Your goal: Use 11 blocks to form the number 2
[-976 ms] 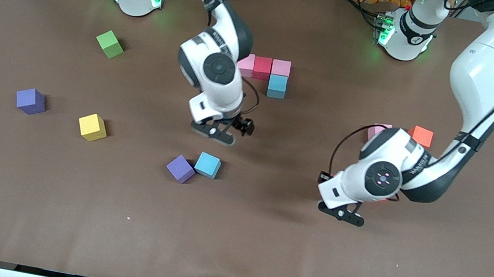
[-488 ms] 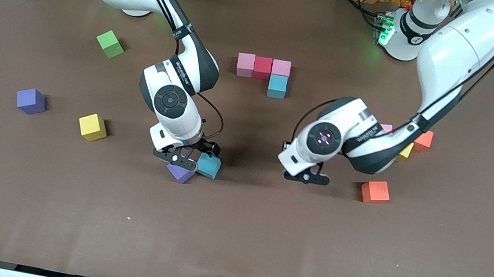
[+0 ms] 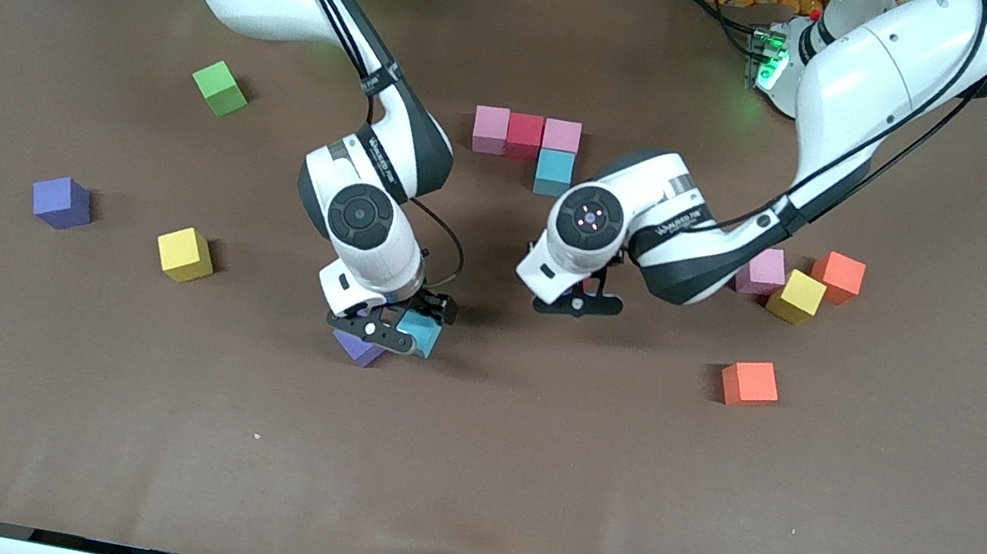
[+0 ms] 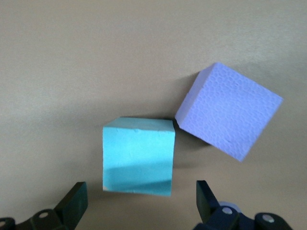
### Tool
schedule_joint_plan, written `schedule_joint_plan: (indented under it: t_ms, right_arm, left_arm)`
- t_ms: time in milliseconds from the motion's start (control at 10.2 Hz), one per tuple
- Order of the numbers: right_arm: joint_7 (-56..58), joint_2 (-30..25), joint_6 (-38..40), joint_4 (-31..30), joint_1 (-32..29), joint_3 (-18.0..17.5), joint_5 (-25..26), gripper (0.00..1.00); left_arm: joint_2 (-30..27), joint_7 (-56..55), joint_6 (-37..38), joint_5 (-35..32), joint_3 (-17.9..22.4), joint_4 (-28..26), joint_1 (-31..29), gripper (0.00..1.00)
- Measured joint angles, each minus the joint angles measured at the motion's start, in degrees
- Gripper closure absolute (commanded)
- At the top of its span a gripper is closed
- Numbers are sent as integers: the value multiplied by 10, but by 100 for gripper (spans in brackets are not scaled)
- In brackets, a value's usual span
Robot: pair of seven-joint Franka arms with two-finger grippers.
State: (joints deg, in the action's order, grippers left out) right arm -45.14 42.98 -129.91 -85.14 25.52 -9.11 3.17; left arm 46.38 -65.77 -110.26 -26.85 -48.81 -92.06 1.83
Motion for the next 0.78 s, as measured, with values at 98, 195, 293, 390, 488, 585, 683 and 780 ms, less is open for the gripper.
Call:
schedule_joint_plan:
  t_ms: [98, 195, 293, 390, 488, 585, 683, 780]
  right_arm:
    - [5, 9, -3, 7, -1, 0, 0, 0]
    - [6, 17, -5, 15, -2, 1, 0, 0]
    - [7, 27, -7, 25, -2, 1, 0, 0]
    - [7, 36, -13, 34, -1, 0, 0, 0]
    - [7, 44, -17, 38, -1, 0, 0, 0]
    - [8, 51, -23, 41, -1, 0, 0, 0]
    - [8, 57, -27, 44, -1, 0, 1, 0]
    - [9, 62, -29, 47, -1, 0, 3, 0]
  left_arm:
    - [0, -17, -8, 0, -4, -10, -3, 54]
    - [-1, -29, -27, 0, -10, -24, -11, 53]
    - [-2, -33, -50, 0, -25, -46, -29, 53]
    - [-2, -34, -66, -1, -44, -70, -52, 54]
    - [-4, -34, -72, -1, -59, -89, -70, 55]
    - [-5, -35, -75, -1, -68, -101, -79, 54]
    - [-6, -40, -76, -1, -71, -107, -80, 54]
    - [-6, -44, -79, -1, -74, -113, -80, 54]
